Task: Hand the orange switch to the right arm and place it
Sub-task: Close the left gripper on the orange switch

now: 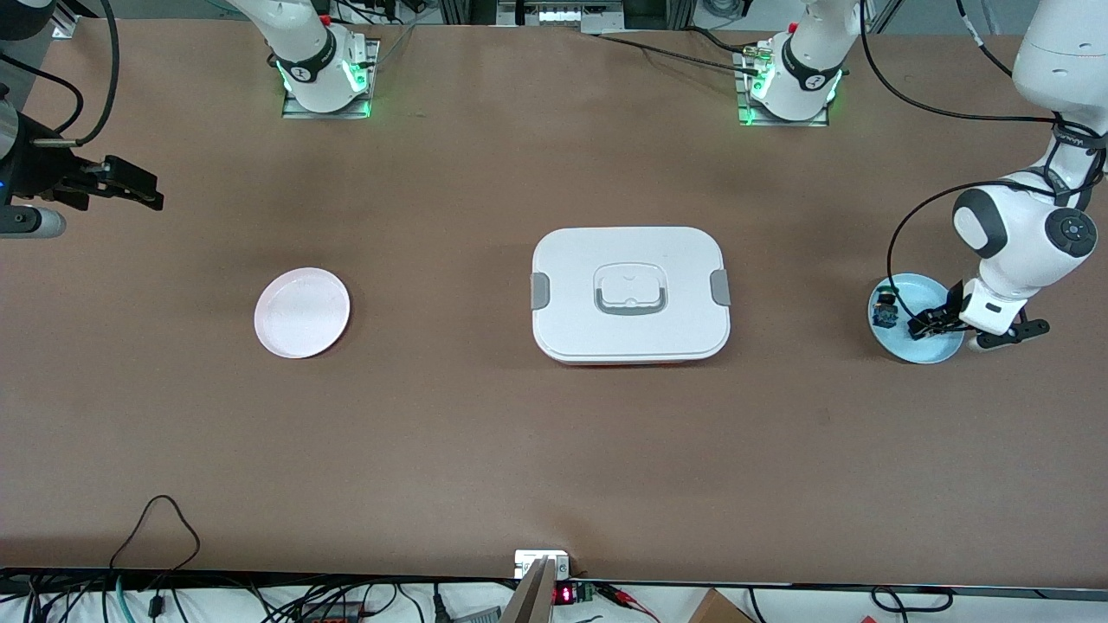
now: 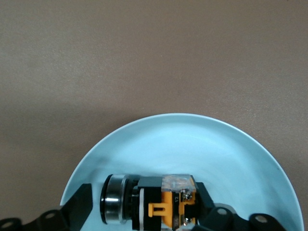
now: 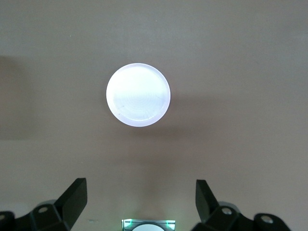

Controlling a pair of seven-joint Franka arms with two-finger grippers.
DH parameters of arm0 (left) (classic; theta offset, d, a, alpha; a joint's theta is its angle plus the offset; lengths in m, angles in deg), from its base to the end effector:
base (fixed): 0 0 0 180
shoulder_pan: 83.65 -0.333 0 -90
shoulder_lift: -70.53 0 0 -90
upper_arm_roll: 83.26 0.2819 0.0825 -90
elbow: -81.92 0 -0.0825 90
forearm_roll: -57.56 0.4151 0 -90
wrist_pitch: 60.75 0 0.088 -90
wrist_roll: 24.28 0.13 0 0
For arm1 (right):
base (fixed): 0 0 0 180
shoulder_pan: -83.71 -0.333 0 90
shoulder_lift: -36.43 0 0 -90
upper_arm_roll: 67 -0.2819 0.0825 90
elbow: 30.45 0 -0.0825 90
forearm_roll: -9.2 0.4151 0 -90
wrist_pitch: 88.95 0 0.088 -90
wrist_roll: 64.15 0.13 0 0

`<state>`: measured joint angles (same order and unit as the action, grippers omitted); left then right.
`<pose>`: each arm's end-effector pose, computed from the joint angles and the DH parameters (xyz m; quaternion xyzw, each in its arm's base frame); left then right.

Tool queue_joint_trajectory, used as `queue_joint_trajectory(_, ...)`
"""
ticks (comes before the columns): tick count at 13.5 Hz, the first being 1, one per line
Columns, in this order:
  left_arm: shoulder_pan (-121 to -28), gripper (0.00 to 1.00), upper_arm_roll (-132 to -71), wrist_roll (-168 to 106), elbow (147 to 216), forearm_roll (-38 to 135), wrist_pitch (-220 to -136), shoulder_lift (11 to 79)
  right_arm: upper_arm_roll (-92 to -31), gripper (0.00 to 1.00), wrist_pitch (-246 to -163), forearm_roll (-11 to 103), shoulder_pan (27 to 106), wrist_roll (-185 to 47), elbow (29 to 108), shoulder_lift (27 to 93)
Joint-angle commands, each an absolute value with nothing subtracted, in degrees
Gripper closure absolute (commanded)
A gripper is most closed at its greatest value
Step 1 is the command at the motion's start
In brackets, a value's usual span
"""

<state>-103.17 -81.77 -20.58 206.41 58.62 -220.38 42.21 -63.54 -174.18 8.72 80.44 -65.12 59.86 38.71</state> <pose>0.5340 0.2056 0.0919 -0.9883 -0.1399 -0.0560 0.0223 0.5827 -0.0026 0.5349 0.9979 0.0067 -0.0642 0.0047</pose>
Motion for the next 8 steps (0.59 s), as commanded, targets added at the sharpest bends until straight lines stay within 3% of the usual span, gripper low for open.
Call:
queue_joint_trajectory(1, -103.8, 0.42, -82.3, -20.0, 206.2, 57.6, -220.9, 42.0, -63.7, 0.0, -174.3, 9.3, 80.3, -64.2, 59.9, 38.1)
queue_joint_trajectory(3, -103.7, 0.55, -82.3, -20.1, 206.1, 57.6, -220.7, 42.1, -63.7, 0.0, -174.3, 9.3, 80.3, -64.2, 59.8, 38.1)
queue_joint_trajectory(6, -103.7, 0.57, -82.4, -19.2, 206.0, 57.6, -220.2, 44.2, -63.7, 0.0, -174.3, 9.3, 80.3, -64.2, 59.8, 38.1)
queue_joint_trajectory(8, -103.6, 0.57, -82.5, -17.2, 205.1, 57.6, -214.0, 47.7, -63.7, 0.0, -173.9, 9.3, 80.3, -64.2, 59.8, 38.1)
